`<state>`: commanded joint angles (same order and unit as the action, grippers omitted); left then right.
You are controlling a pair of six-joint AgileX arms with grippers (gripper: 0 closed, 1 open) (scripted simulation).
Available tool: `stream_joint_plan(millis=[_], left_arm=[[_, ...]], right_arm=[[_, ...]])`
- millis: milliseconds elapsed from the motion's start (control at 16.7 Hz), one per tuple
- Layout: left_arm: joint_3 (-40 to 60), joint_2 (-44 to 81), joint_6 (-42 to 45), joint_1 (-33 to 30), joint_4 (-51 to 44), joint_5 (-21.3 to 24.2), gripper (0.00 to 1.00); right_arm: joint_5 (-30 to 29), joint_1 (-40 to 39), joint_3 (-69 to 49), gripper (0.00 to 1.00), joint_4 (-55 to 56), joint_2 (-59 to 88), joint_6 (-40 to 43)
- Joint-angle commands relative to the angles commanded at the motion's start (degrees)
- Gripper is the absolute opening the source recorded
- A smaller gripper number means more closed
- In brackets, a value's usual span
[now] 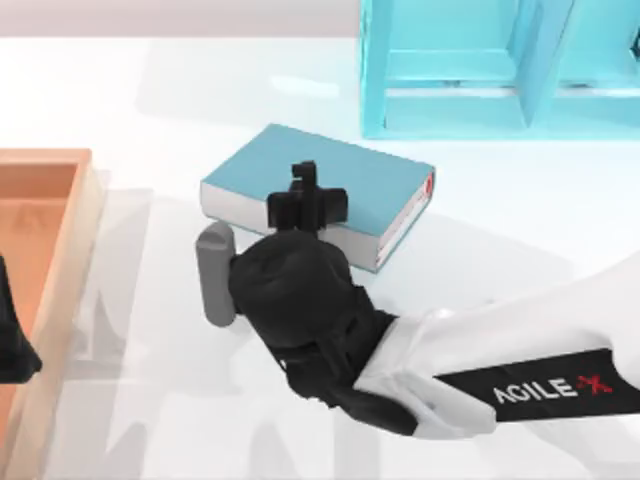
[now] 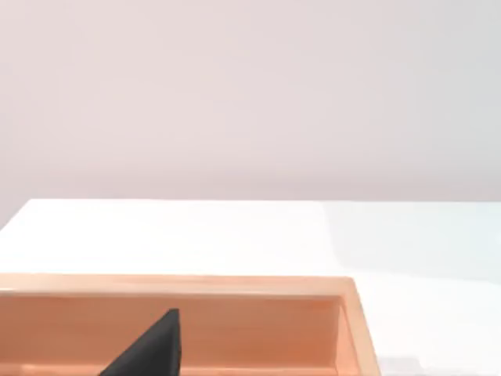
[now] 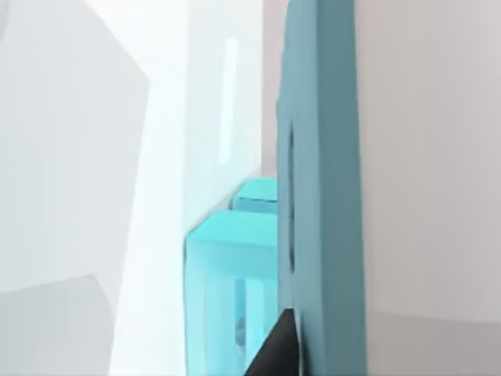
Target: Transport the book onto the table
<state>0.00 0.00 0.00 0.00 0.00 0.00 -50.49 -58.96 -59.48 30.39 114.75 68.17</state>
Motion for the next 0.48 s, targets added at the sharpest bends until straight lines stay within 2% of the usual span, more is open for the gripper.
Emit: stream_joint_plan(millis=[480], left_arm=[[0.00,0.00,0.00,0.00,0.00,0.00,1.00]], right_arm=[[-0.26,0.28,0.72,0.00,2.63,2.30,-0.27]])
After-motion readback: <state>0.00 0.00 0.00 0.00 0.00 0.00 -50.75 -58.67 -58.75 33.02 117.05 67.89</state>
